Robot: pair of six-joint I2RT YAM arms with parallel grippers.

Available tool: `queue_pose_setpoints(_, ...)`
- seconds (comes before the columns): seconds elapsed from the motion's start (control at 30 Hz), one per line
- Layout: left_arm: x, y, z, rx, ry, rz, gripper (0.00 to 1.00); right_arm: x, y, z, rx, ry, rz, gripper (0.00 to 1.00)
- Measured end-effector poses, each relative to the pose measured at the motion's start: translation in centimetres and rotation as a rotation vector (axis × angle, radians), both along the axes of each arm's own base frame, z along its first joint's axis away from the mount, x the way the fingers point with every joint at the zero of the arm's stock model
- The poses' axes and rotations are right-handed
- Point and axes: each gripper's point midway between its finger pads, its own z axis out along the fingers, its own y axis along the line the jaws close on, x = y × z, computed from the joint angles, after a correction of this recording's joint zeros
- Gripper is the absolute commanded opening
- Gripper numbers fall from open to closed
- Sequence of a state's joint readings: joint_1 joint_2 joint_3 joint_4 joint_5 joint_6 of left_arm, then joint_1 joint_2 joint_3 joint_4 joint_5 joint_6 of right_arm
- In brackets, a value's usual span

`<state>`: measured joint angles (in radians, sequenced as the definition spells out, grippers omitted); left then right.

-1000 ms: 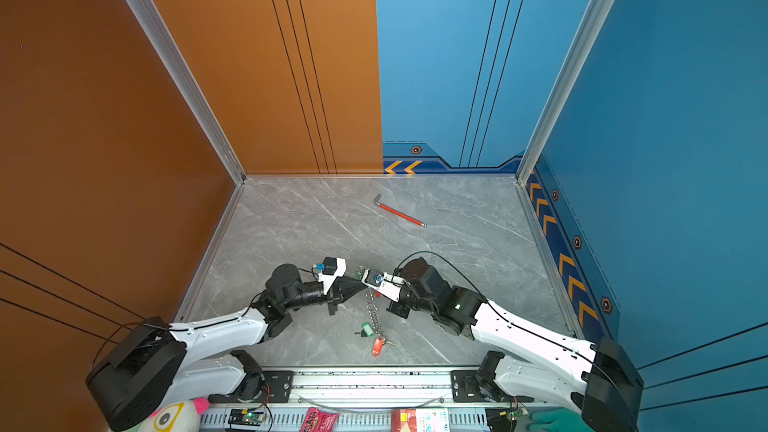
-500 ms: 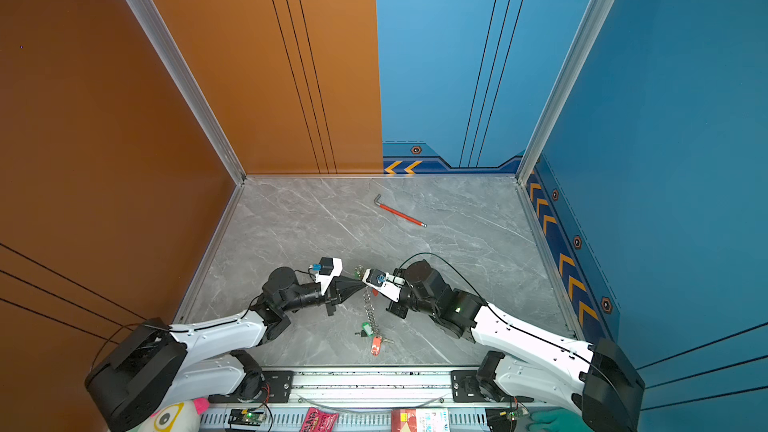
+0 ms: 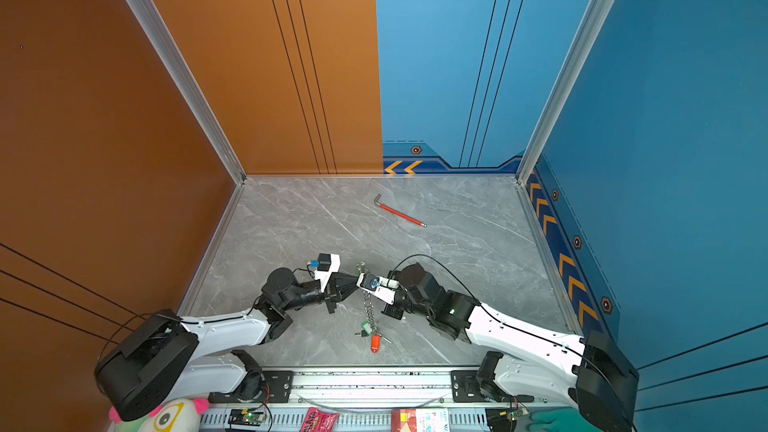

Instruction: Put the keys on the keyring

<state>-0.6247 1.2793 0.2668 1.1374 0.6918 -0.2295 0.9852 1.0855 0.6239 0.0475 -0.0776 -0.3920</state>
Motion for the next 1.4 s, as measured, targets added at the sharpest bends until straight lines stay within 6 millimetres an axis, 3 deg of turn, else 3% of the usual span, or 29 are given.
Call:
queue_pose_setpoints(0.27,0.1,-0.1,0.3,-0.01,-0.012,0.007,0.0,-0.1,0.3,-0.5,-0.024,-0.035,0.003,0.17)
queue_pose_setpoints(0.47,0.1,-0.1,0.6,-0.019,-0.026,0.007,0.0,0.1,-1.2,0.0,0.003,-0.035,-0.032,0.24)
queue_pose_setpoints(0.6,-0.2,-0.1,0.7,-0.021,-0.035,-0.006,0.0,1.1,-2.3,1.6,0.07,-0.028,-0.089,0.24)
queue_pose_setpoints(0.77,-0.9,-0.5,0.6,-0.019,-0.038,-0.042,0.0,1.9,-2.8,1.8,0.113,0.027,-0.116,0.23)
queue_pose_setpoints(1.4,-1.5,-1.0,-0.1,0.0,-0.067,-0.081,0.0,-0.8,-1.2,1.8,0.177,0.162,0.033,0.17)
